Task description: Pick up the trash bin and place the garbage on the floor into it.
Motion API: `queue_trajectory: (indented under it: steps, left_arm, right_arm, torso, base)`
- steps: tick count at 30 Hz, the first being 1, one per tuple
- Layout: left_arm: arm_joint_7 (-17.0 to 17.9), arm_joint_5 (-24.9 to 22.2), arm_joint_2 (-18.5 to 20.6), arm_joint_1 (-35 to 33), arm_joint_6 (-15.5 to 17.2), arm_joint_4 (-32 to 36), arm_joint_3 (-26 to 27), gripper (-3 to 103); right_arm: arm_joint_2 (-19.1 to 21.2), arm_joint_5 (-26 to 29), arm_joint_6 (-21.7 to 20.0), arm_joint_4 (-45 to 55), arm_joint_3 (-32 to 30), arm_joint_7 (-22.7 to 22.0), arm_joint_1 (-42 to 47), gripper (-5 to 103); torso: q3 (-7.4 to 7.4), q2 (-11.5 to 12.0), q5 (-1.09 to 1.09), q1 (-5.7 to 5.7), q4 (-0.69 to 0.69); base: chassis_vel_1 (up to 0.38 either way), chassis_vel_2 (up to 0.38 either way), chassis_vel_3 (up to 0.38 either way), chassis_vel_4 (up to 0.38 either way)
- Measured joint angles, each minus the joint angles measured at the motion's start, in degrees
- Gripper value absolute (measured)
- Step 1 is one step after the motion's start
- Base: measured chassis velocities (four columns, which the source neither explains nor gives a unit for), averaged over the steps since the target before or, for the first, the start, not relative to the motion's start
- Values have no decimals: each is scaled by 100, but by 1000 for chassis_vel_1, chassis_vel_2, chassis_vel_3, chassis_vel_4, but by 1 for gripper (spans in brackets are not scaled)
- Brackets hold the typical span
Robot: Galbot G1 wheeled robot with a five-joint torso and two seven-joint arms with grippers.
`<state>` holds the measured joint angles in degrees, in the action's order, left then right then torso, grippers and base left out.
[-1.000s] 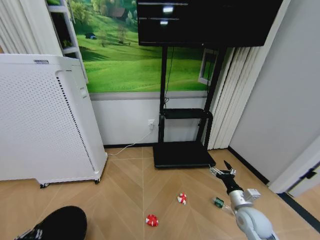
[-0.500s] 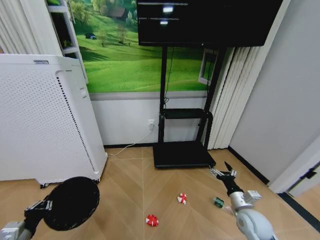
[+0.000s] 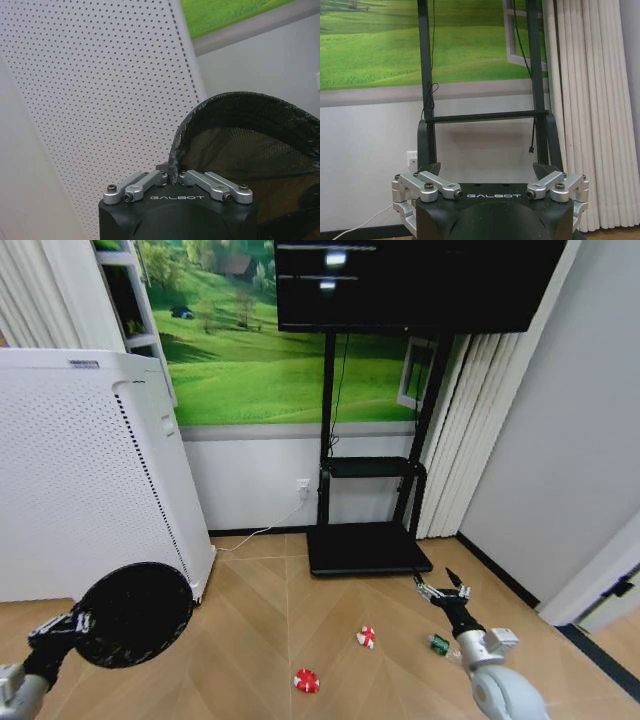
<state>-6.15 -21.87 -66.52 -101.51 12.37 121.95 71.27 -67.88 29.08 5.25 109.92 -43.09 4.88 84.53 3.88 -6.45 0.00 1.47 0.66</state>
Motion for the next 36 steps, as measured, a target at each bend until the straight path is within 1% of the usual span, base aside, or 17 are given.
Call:
queue_trajectory:
  steps: [2,3,10,14,16,18,21,22,26,31,36]
  left_arm:
    - [0,0,2,5,0,-23,0,3]
    - [0,0,7,8,0,-39,-2,3]
    - [0,2,37,51,-1,-73,-51,3]
    - [1,22,47,69,-3,-99,-89,3]
    - [1,34,49,81,-6,-118,-112,3]
    - [1,40,49,88,-7,-126,-123,3]
    - [4,61,49,93,-16,-132,-150,3]
    - [5,68,37,105,-23,-132,-178,3]
    - [6,70,12,151,-32,-131,-230,3]
    - [29,65,2,230,-33,-142,-265,3]
    - [154,-10,-31,372,-69,-202,-361,3]
  right_arm:
    - [-2,1,-1,-1,0,-2,0,100]
    - [-2,2,-2,-4,1,-2,-1,100]
    - [-3,9,-6,-30,3,-24,-30,100]
    - [0,84,39,-41,23,-41,-38,100]
    - [-3,93,57,-41,26,-49,-40,100]
    - [-4,86,63,-42,26,-46,-43,100]
    - [-2,28,68,-50,10,-7,-43,100]
    - [2,-61,84,-74,-12,63,-41,100]
    - [-4,-90,87,-79,-16,76,-12,100]
    - [5,-91,87,-71,-16,77,6,100]
    - [41,2,161,-54,-3,75,47,100]
  torso:
    - [0,0,0,0,-1]
    - [0,0,0,0,-4]
    - [-1,0,1,0,1]
    - [0,-1,-1,0,-2]
    - [0,0,-5,0,0]
    - [0,0,-1,0,-1]
    - [0,0,-1,0,-3]
    - [0,0,2,0,-2]
    - [0,0,2,0,2]
    - [0,0,1,0,0]
    - [-1,-1,1,-1,-1]
  base:
    - [151,140,-134,-136]
    - [168,201,-151,-162]
    - [209,212,-218,-208]
    - [225,241,-193,-219]
    - [175,179,-171,-194]
    - [160,111,-107,-119]
    - [80,79,-50,-61]
    - [-62,-16,58,33]
    - [-31,-15,35,16]
    - [28,40,-40,-36]
    - [161,158,-164,-140]
